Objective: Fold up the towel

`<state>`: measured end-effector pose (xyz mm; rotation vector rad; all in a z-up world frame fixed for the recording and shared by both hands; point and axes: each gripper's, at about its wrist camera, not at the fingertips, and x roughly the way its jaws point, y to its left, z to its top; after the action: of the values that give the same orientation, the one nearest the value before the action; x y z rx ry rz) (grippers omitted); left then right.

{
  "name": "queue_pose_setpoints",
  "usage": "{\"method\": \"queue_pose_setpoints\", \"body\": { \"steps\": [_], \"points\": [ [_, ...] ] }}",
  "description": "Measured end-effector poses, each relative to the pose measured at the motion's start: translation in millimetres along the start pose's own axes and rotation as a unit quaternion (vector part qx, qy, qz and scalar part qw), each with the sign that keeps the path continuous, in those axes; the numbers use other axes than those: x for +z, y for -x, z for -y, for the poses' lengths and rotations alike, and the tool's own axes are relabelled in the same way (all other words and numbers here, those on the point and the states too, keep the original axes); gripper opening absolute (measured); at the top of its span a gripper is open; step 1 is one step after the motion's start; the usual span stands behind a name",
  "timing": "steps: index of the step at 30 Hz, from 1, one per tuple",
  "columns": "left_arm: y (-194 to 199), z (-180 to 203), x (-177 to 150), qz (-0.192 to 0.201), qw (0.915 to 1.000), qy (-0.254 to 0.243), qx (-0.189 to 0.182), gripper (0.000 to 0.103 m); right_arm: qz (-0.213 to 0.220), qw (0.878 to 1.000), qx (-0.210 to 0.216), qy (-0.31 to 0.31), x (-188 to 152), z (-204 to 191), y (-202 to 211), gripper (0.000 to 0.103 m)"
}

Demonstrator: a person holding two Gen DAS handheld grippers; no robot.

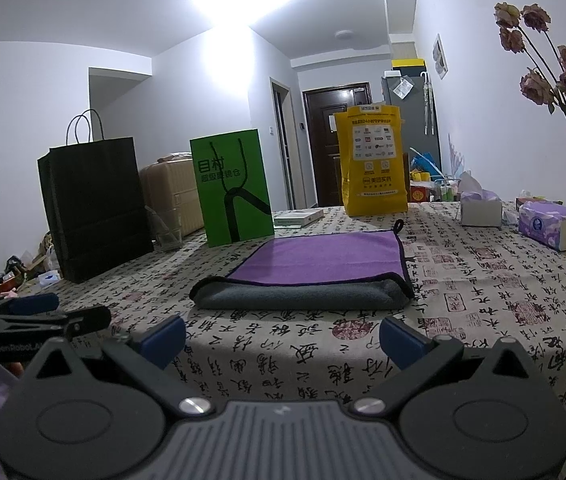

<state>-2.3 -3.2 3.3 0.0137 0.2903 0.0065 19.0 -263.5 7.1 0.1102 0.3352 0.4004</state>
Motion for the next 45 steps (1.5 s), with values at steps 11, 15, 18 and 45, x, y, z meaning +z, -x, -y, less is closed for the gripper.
{"method": "queue_pose_setpoints", "body": {
  "steps": [11,15,18,45],
  "points": [
    [0.0,0.1,0.1,0.0,1.0,0.0,0.0,0.103,0.0,1.0,0.0,-0.001,-0.2,0.3,0.1,0.103],
    [-0.1,0.2,0.2,-0.001,1.0,0.0,0.0,0.103,0.0,1.0,0.001,-0.001,-0.3,0.0,0.0,0.103],
    [-0.4,0.6,-0.7,-0.002,1.0,0.0,-0.002,0.103,-0.002,1.0,0.0,0.006,-0.4,-2.9,-1.5,0.103],
    [-90.6,-13.0,11.5,-0.042,0.9989,0.003,-0.023,0.089,0.026,0.998,0.003,0.048,16.9,44.8,-64.0,0.103]
  ]
}}
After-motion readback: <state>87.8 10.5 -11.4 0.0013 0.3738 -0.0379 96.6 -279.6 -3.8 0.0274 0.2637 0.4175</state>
